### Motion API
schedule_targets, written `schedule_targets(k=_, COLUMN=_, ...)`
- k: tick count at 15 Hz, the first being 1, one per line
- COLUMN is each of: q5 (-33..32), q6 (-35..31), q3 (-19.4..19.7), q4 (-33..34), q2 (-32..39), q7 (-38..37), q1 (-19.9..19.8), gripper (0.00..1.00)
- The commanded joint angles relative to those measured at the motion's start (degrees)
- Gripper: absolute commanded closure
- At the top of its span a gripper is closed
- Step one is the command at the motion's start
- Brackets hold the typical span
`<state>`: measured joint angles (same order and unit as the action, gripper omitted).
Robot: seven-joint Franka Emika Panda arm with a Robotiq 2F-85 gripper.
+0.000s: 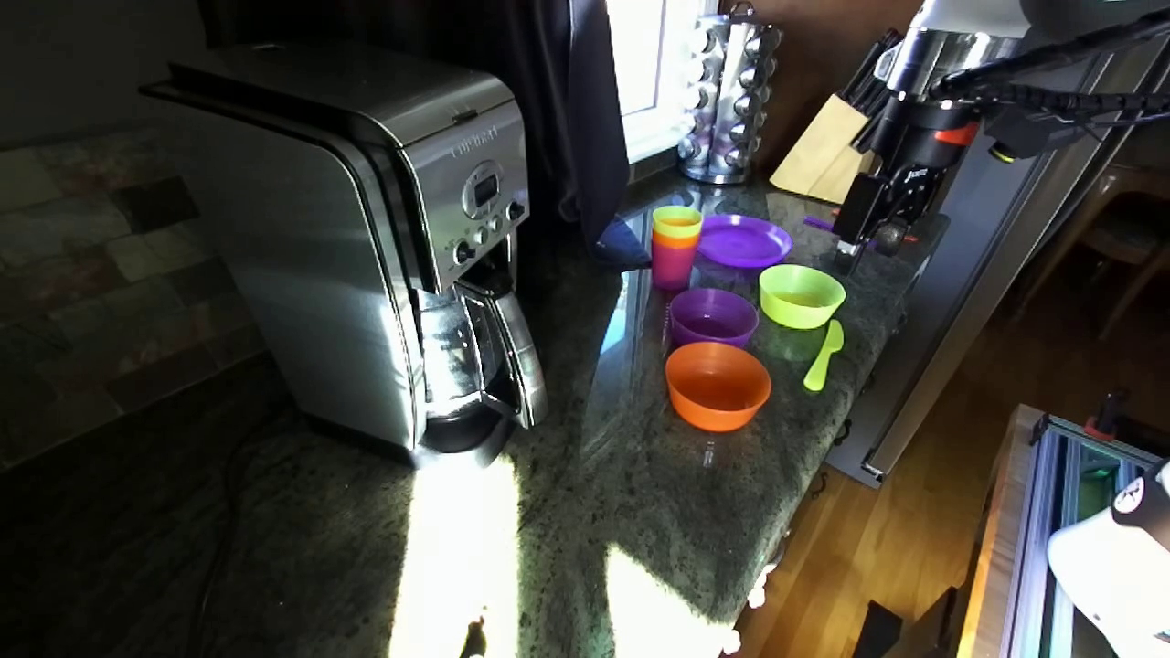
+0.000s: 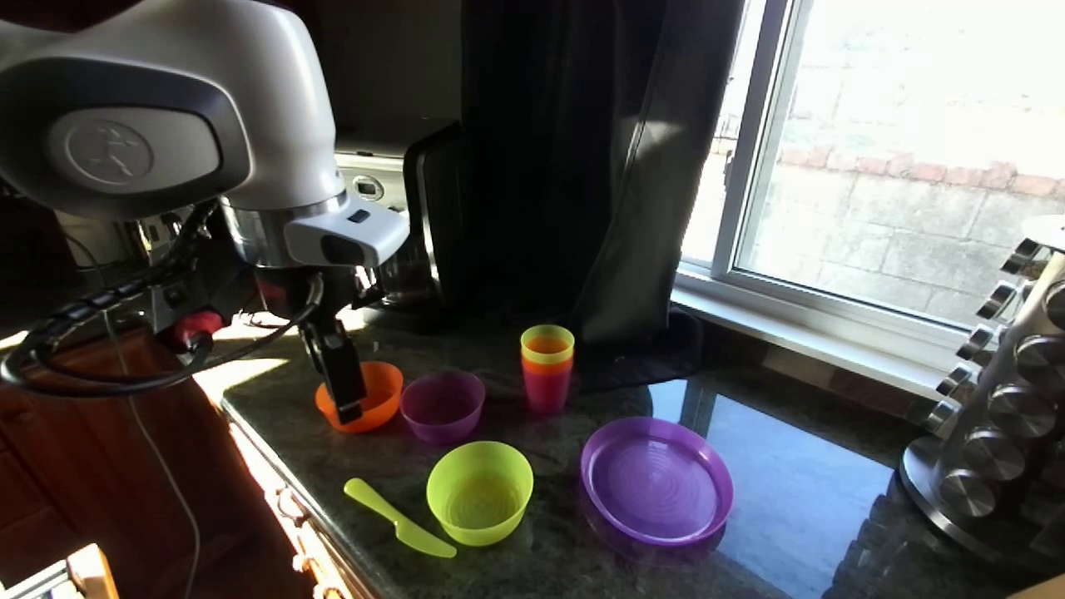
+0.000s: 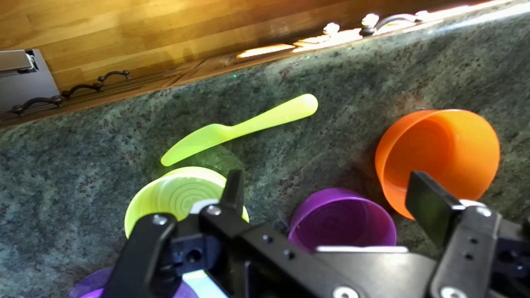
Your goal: Stack the plastic bowls together
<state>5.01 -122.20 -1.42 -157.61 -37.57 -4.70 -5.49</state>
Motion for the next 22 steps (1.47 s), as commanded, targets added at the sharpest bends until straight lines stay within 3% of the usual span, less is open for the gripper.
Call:
schedule_targets(k=1, q5=-0.6, q6=0.1, q3=0.8, q4=0.1, q2=0.5, q7=-0.5, q1=0.9, gripper=0.0)
schedule_targets(k=4, q5=-0.6, q6=0.1, q3=0.8, q4=0.2, q2=0.7, q7=-0.5, q1=0.9, gripper=0.0)
schedule_targets(k=8, q5=0.0, q6=1.9, q3=-0.8, q4=1.4, q2=7.0, q7=-0.9, q1=3.1, gripper=0.0)
schedule_targets(k=13, q5=0.4, q6=-4.1, q3=-2.4, q4=0.4, q2=9.9, q7=-2.3, q1=5.8, gripper=0.0)
schedule_targets(k=22, q5=3.3, q6=-18.3, q3=-3.4, q4=2.0, q2=21.2, q7=-3.6, q1=9.2, gripper=0.0)
